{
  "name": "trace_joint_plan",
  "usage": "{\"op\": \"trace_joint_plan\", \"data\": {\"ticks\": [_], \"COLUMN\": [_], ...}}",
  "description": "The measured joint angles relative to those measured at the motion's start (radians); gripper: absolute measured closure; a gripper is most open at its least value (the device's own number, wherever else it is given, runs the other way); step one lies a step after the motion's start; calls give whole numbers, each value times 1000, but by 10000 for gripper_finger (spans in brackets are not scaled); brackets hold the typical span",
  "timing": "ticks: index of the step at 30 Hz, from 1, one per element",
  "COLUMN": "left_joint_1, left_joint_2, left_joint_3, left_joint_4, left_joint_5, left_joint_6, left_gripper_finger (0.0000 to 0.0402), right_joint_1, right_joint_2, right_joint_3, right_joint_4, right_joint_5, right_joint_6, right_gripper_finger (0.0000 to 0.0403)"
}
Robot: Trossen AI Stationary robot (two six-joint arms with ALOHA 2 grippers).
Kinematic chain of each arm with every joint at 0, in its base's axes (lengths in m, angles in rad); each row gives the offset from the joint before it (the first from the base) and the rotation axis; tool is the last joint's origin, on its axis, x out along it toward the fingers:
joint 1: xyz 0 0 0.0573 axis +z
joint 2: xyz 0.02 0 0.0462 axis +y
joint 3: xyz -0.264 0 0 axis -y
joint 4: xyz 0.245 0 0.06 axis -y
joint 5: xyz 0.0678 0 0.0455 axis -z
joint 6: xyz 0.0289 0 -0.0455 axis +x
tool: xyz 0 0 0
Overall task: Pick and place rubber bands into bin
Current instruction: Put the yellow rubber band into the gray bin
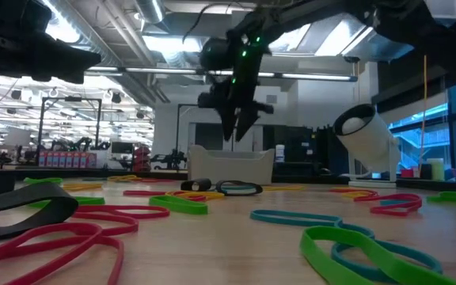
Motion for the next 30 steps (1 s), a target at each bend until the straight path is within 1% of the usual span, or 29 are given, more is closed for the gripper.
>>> {"op": "trace_joint_plan", "data": {"ticks": [2, 4, 9, 11, 15, 18, 21, 24, 27, 30], "left_joint_1": [0, 0, 0, 0, 0, 0, 0, 0, 0, -8], "left_joint_2": [0, 0, 0, 0, 0, 0, 0, 0, 0, 6], "left_joint_3": [0, 0, 0, 0, 0, 0, 0, 0, 0, 10], "left_joint_4": [0, 0, 1, 0, 1, 4, 4, 21, 40, 60], "left_joint_5": [-1, -1, -7, -6, -6, -8, -48, -59, -59, -59], "left_joint_6": [-1, -25, -96, -134, -221, -224, -180, -208, -215, -215], "left_gripper_finger": [398, 397, 398, 398, 398, 398, 398, 398, 398, 398], "right_joint_1": [6, 16, 72, 108, 207, 293, 381, 461, 533, 597], "right_joint_2": [-38, -84, -218, -266, -347, -395, -454, -517, -597, -694], "right_joint_3": [0, 0, 0, 0, -9, -53, -146, -290, -477, -683], "right_joint_4": [-27, -51, -95, -119, -184, -203, -197, -162, -53, 125], "right_joint_5": [0, 0, -5, 12, 113, 183, 220, 232, 234, 234], "right_joint_6": [-7, -28, -30, -28, 1, 27, 74, 134, 179, 181], "right_gripper_finger": [248, 257, 299, 316, 343, 361, 379, 396, 397, 394]}}
